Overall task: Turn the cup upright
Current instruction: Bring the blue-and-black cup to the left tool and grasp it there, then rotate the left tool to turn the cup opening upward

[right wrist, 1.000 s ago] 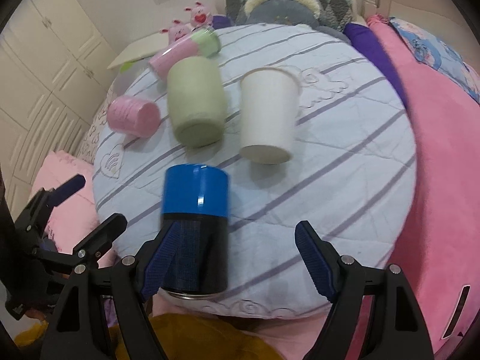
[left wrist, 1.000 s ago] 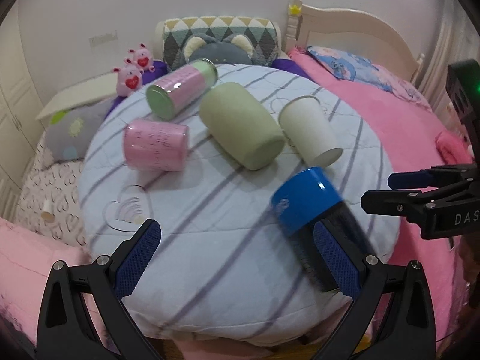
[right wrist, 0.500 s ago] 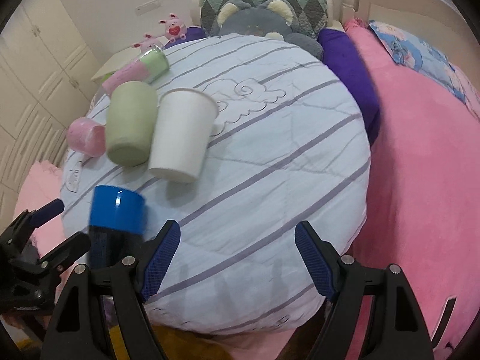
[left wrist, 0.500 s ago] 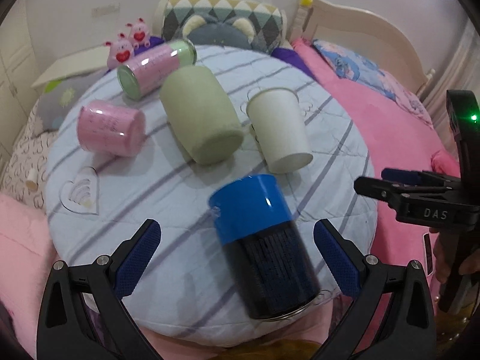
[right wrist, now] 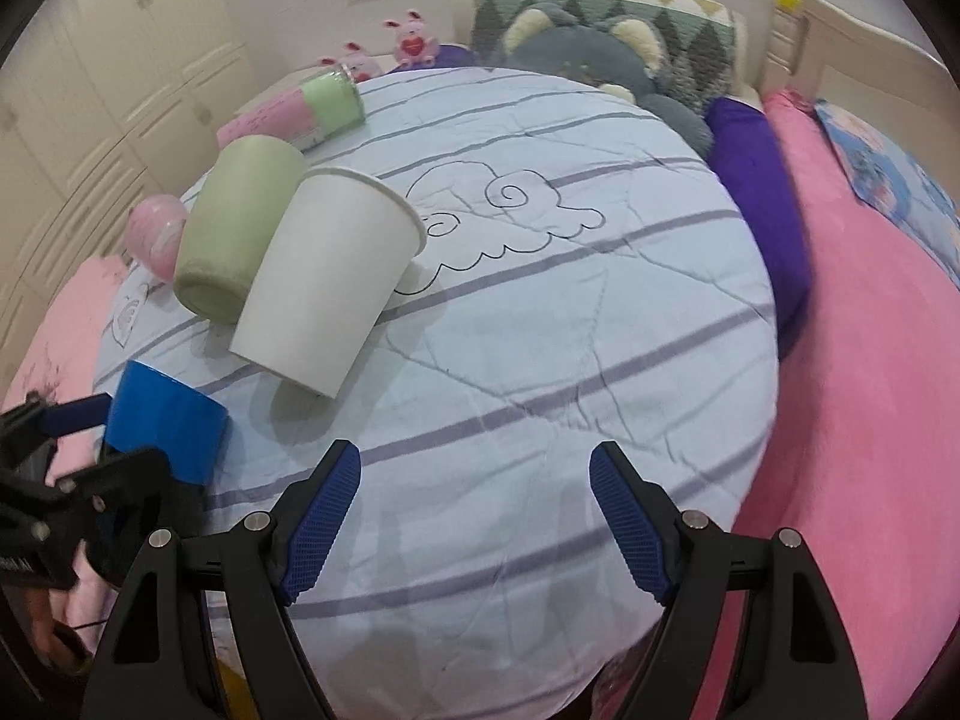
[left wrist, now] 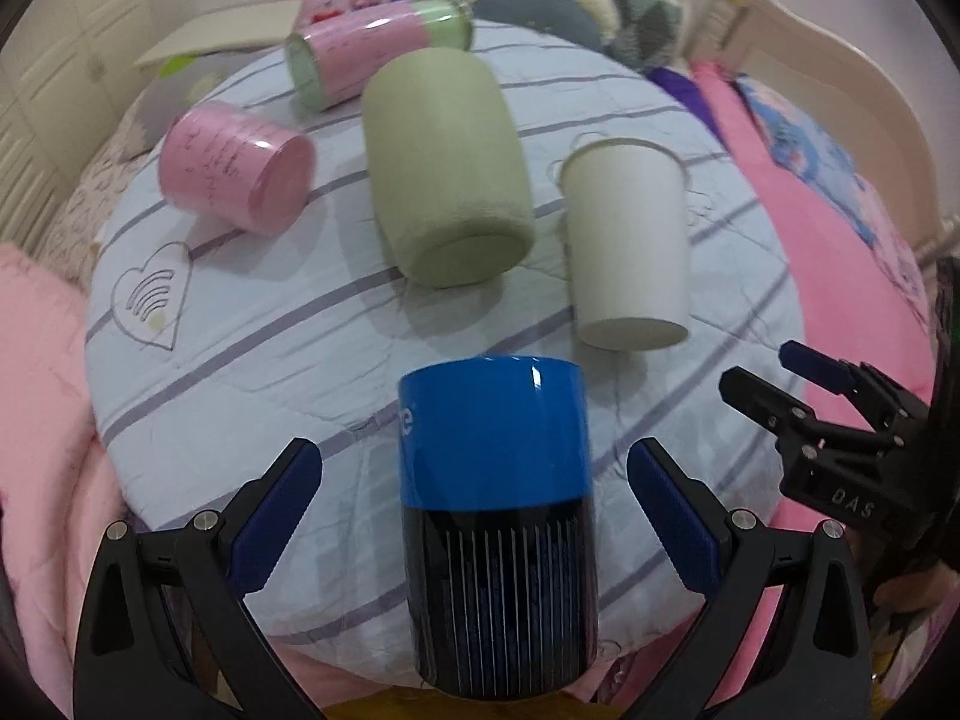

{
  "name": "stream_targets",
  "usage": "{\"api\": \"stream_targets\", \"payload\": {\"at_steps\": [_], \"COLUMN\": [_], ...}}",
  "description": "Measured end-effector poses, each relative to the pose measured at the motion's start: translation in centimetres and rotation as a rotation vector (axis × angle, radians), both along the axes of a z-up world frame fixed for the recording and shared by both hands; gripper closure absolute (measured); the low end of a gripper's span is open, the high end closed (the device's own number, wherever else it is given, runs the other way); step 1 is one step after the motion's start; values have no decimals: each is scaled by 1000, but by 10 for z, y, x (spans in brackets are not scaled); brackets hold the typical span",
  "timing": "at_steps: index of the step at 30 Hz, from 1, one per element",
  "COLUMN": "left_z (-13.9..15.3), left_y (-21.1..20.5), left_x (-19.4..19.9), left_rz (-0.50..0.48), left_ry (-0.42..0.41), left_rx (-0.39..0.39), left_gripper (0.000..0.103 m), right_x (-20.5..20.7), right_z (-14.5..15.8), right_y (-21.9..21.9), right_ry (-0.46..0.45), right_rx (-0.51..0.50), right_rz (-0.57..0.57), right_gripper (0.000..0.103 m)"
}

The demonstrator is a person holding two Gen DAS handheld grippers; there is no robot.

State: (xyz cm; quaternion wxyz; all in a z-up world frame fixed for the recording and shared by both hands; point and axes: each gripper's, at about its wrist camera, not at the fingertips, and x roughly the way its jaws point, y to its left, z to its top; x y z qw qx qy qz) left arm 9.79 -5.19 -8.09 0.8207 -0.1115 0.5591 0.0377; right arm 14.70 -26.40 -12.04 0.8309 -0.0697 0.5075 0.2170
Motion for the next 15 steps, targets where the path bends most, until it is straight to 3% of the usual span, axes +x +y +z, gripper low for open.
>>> {"api": "stream_targets", "payload": {"at_steps": [5,8,10,12,15], "left_z": [-5,-6,-7,-9,-8], "left_y": [-4,-11,-15,-17,-24], "left_x": [8,13,14,16,16], "left_rz": [41,51,63,52,38], "left_ry": [52,70,81,106,107], "left_rx": [15,72,107,129,185], "left_gripper": [0,0,11,33,33], "right_x": [13,19,22,24,28], "right_z": [-10,-14,-14,-15,-17], "right_y": [2,4,5,5,2], "right_ry": [18,15,6,0,0], "right_rx": [51,67,72,76,88], "right_rz": [71,102,124,136,144], "right_gripper": [23,23,23,23,23]}}
